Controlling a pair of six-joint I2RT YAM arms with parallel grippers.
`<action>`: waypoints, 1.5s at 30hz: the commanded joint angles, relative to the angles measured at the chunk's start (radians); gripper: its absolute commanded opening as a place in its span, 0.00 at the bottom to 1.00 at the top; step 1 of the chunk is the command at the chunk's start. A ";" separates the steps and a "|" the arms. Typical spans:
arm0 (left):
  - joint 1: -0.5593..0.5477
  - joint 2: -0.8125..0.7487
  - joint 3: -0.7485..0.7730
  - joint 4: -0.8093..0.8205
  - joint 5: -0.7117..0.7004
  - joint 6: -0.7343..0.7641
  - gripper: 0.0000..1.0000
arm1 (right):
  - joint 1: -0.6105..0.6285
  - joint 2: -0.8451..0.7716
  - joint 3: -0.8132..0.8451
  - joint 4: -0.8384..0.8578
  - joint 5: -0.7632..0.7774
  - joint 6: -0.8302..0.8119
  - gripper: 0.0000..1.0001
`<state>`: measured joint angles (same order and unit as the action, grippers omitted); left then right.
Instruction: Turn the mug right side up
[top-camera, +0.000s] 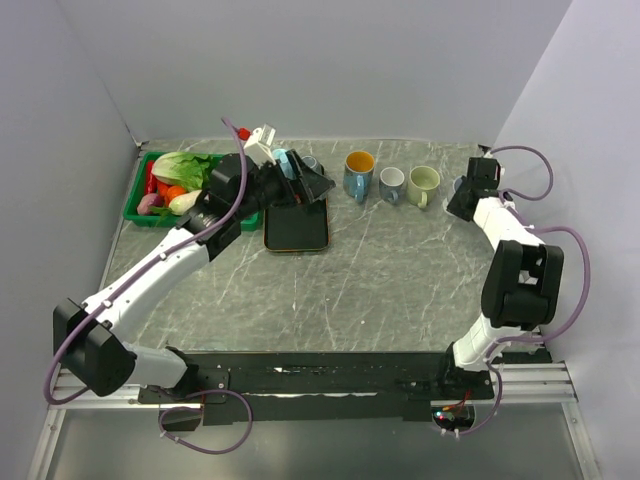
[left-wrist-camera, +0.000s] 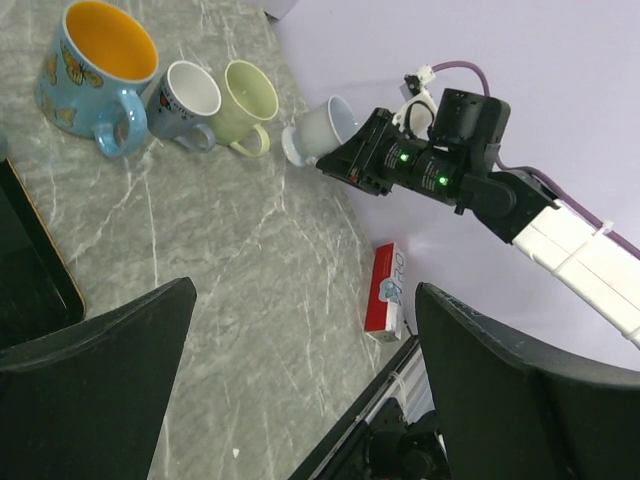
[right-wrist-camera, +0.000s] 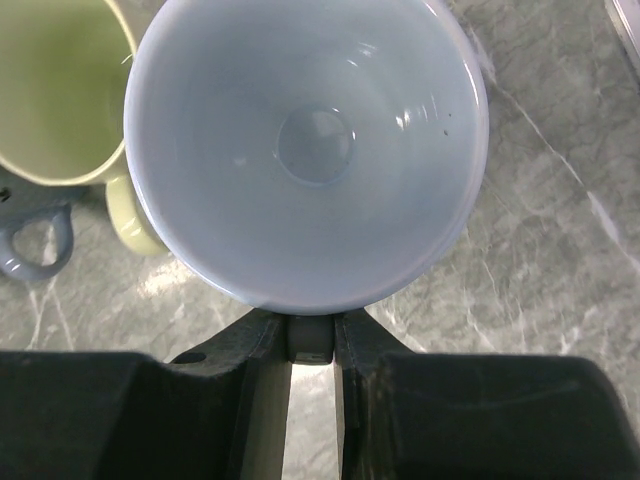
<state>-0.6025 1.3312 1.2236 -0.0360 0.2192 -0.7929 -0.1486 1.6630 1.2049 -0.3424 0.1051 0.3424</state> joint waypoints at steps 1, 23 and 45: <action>0.007 0.020 0.066 -0.015 -0.003 0.032 0.96 | -0.002 0.015 0.019 0.144 0.041 -0.023 0.00; 0.021 0.065 0.085 -0.036 0.005 0.012 0.96 | 0.006 0.173 0.093 0.158 0.010 -0.071 0.17; 0.053 0.219 0.218 -0.237 -0.269 0.122 0.96 | 0.029 -0.057 0.088 -0.047 0.139 0.046 1.00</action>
<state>-0.5575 1.4933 1.3796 -0.2302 0.0849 -0.7280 -0.1204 1.7195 1.2510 -0.3256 0.1951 0.3599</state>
